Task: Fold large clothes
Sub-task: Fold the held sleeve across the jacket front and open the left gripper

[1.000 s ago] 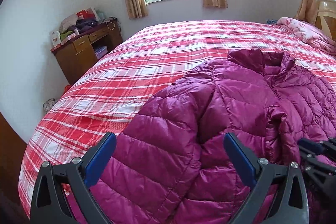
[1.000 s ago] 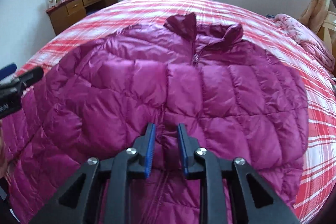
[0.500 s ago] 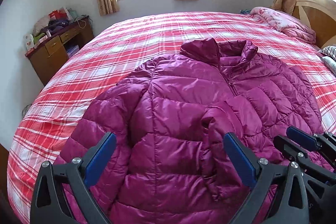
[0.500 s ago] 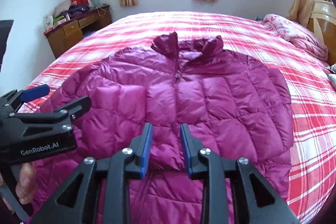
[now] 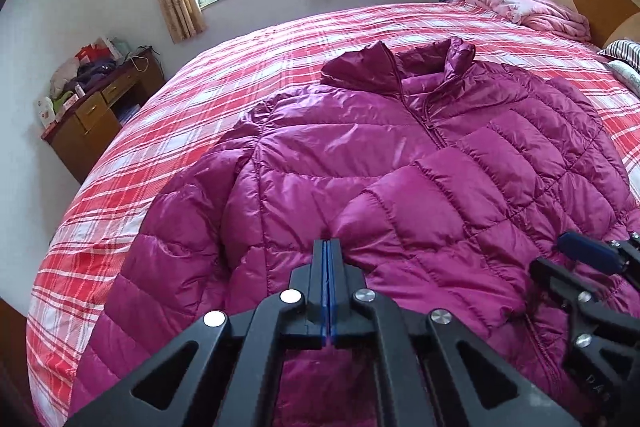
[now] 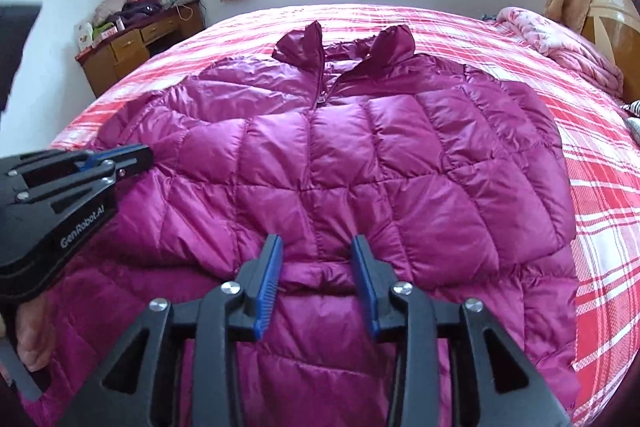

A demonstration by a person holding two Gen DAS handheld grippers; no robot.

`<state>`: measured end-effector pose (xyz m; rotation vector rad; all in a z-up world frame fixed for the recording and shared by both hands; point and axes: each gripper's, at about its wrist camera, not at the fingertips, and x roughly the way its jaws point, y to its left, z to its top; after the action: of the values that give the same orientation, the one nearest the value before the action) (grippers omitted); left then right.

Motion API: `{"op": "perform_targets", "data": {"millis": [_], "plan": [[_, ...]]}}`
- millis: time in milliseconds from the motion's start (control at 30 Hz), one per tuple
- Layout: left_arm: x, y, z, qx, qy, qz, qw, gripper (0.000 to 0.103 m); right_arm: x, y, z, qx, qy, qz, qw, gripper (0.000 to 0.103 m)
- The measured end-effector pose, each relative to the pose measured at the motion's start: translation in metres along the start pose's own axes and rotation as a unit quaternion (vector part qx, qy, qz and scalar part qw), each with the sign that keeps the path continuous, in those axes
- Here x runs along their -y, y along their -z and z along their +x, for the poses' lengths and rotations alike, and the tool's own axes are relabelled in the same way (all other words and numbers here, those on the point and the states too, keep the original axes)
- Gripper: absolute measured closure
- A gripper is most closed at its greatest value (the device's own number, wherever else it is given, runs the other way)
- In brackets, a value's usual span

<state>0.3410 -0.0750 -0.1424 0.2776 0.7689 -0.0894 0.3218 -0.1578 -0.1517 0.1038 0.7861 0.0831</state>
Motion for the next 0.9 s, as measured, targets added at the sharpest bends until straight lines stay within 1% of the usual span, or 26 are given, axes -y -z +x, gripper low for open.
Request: {"op": "perform_targets", "data": {"millis": [67, 133, 167, 233, 267, 300, 367, 467, 533, 600, 633, 700, 733, 767, 833, 900], "plan": [[-0.008, 0.004, -0.001, 0.001, -0.012, 0.002, 0.9999, 0.103, 0.008, -0.005, -0.009, 0.028, 0.025, 0.009, 0.999, 0.058], [-0.014, 0.007, 0.002, -0.004, -0.018, 0.004, 0.9998, 0.103, 0.021, -0.011, -0.013, 0.045, 0.044, 0.026, 0.998, 0.05], [-0.017, 0.009, 0.004, -0.007, -0.016, 0.005, 0.9998, 0.103, 0.028, -0.015, -0.011, 0.043, 0.049, 0.035, 0.997, 0.046], [-0.022, 0.008, 0.002, -0.006, -0.01, -0.005, 0.9999, 0.102, 0.04, -0.019, -0.004, 0.033, 0.054, 0.055, 0.997, 0.046], [-0.025, 0.006, 0.001, -0.009, -0.002, -0.014, 0.9999, 0.102, 0.044, -0.018, 0.001, 0.026, 0.056, 0.062, 0.996, 0.043], [-0.026, 0.003, 0.0, -0.012, 0.003, -0.02, 0.9997, 0.102, 0.046, -0.016, 0.006, 0.019, 0.054, 0.066, 0.996, 0.037], [-0.029, -0.002, -0.002, -0.018, 0.017, -0.039, 0.9989, 0.102, 0.045, -0.01, 0.01, 0.013, 0.052, 0.064, 0.997, 0.031], [-0.031, -0.005, -0.009, -0.005, 0.042, -0.065, 0.997, 0.102, 0.043, -0.008, 0.01, 0.009, 0.054, 0.059, 0.997, 0.029], [-0.031, -0.008, -0.011, 0.0, 0.044, -0.077, 0.9961, 0.102, 0.045, -0.006, 0.013, 0.005, 0.051, 0.061, 0.997, 0.027], [-0.029, -0.011, -0.011, 0.001, 0.054, -0.087, 0.9948, 0.102, 0.044, -0.006, 0.014, 0.002, 0.054, 0.058, 0.997, 0.026], [-0.026, -0.013, -0.009, 0.001, 0.064, -0.089, 0.994, 0.102, 0.042, -0.005, 0.014, 0.002, 0.059, 0.053, 0.997, 0.026], [-0.02, -0.015, -0.005, -0.002, 0.102, -0.095, 0.9902, 0.102, 0.037, -0.004, 0.017, 0.001, 0.068, 0.043, 0.997, 0.025], [-0.015, -0.016, -0.002, -0.008, 0.11, -0.096, 0.9892, 0.102, 0.035, -0.004, 0.018, 0.001, 0.071, 0.038, 0.997, 0.025], [-0.011, -0.016, 0.002, -0.016, 0.109, -0.094, 0.9894, 0.102, 0.034, -0.004, 0.018, 0.001, 0.072, 0.036, 0.997, 0.024], [0.003, -0.016, 0.012, -0.032, 0.097, -0.068, 0.9924, 0.102, 0.036, -0.004, 0.019, 0.001, 0.069, 0.038, 0.997, 0.024], [0.011, -0.013, 0.024, -0.049, 0.081, -0.057, 0.9938, 0.102, 0.039, -0.004, 0.019, 0.0, 0.064, 0.042, 0.997, 0.024]]}}
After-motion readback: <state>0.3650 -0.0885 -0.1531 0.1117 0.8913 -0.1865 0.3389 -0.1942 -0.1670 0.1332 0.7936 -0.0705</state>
